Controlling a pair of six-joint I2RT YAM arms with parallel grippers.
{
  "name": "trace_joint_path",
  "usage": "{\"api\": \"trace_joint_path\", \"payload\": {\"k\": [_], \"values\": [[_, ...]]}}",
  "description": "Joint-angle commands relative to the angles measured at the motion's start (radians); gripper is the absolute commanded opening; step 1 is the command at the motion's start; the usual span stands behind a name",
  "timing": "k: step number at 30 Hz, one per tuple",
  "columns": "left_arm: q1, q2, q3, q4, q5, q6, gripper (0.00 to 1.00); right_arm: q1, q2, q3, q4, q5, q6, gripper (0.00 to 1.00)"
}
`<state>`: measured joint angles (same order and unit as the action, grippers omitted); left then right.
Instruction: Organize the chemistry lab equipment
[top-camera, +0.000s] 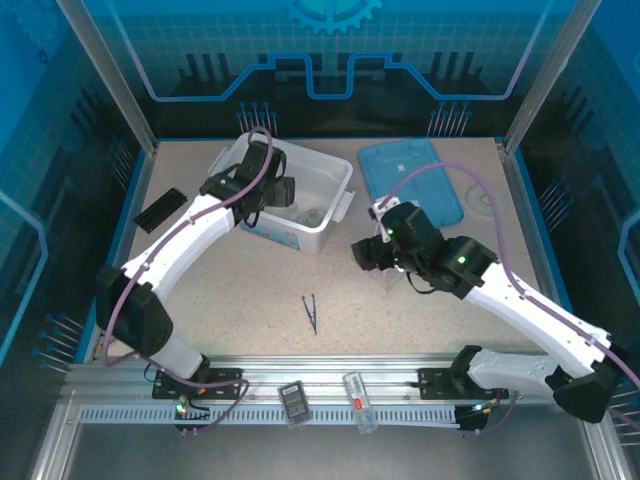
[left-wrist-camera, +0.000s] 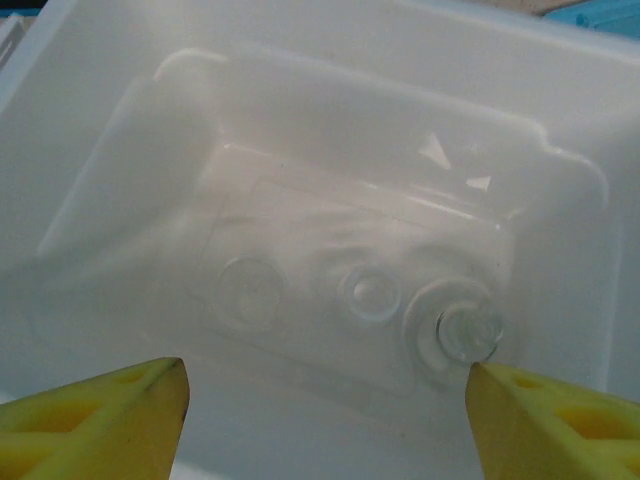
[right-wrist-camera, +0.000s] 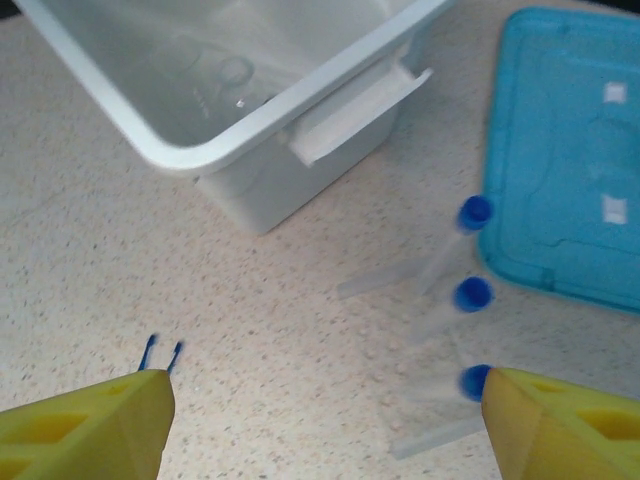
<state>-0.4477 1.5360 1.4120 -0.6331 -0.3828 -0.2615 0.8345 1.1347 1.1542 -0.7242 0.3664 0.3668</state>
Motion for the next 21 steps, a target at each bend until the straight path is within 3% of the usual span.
{"api": "trace_joint_path", "payload": {"k": [1,12,21], "values": [[-0.021,-0.106,-0.136,0.076,-0.061,-0.034,0.74,0.042,0.046,0.011,0.016,0.004,0.069,0.81],[-0.109,-0.412,-0.484,0.172,-0.170,-0.119,0.74,0.206,0.285,0.033,0.097,-0.070,0.190,0.80],[-0.134,-0.522,-0.642,0.177,-0.205,-0.197,0.73,0.266,0.493,0.088,0.097,-0.074,0.260,0.78]]}}
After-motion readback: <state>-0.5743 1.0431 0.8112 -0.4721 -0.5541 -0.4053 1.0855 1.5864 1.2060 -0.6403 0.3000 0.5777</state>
